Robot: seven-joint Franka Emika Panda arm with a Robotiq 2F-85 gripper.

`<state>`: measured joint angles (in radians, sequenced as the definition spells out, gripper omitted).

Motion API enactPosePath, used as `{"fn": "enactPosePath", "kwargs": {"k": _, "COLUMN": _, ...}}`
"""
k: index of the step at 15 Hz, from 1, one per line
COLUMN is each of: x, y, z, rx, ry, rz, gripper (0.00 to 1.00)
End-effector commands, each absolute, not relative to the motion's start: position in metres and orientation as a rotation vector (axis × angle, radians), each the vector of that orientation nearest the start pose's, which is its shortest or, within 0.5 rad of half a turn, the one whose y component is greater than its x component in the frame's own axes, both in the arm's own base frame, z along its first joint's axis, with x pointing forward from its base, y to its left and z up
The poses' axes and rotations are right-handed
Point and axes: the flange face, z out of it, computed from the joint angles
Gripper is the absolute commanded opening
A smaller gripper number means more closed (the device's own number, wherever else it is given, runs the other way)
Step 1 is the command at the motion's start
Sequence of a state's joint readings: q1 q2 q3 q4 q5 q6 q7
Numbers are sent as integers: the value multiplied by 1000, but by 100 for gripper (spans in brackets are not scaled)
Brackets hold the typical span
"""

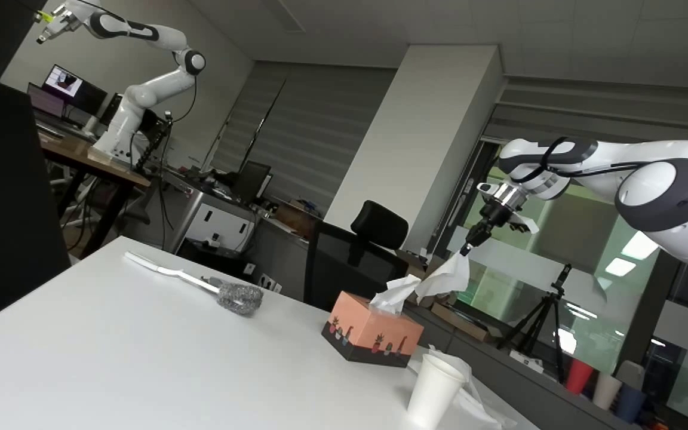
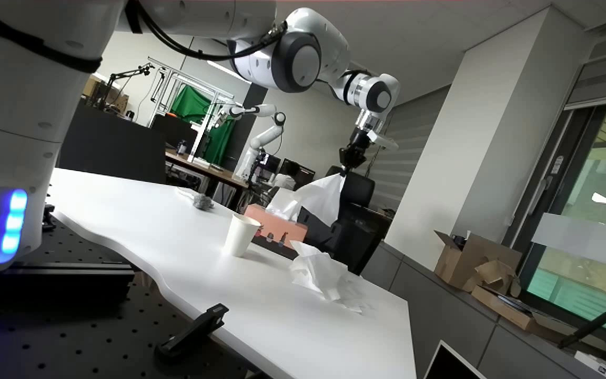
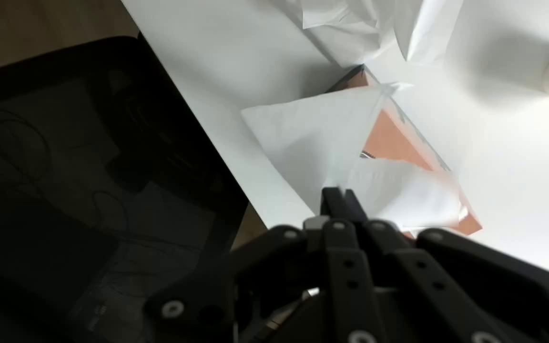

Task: Remove three tissue pieces from the tissue box and put them on the table

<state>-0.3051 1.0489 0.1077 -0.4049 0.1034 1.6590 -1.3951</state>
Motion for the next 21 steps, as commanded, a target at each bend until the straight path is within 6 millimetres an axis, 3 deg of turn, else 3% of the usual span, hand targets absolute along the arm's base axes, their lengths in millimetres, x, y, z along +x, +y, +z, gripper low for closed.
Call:
{"fn": "enactPosePath", "kwargs": {"k": 1, "x": 757, "y": -217, "z": 482, "rx": -2718, "ry": -1560, "rz": -426, "gripper": 0}}
{"fn": "enactPosePath", "kwargs": {"k": 5, "x": 749, "y": -233, "z": 469, "rx": -2847, "ry": -1583, "rz": -140, "gripper": 0}}
{"fn": "enactPosePath", "kwargs": {"k": 10, "x": 747, "y": -243, "z": 417, "rx": -2887, "ry": -1663, "rz": 276, "gripper": 0}}
{"fn": "enactPosePath", "kwargs": {"k": 16, "x": 775, "y": -243, "z": 307, "rx": -2905, "ry": -1686, "rz": 146, "gripper": 0}}
{"fn": "enactPosePath", "kwargs": {"k": 21, "x": 785, "y": -233, "z": 236, "rx": -2887, "ry": -1798, "rz": 156, "gripper": 0}}
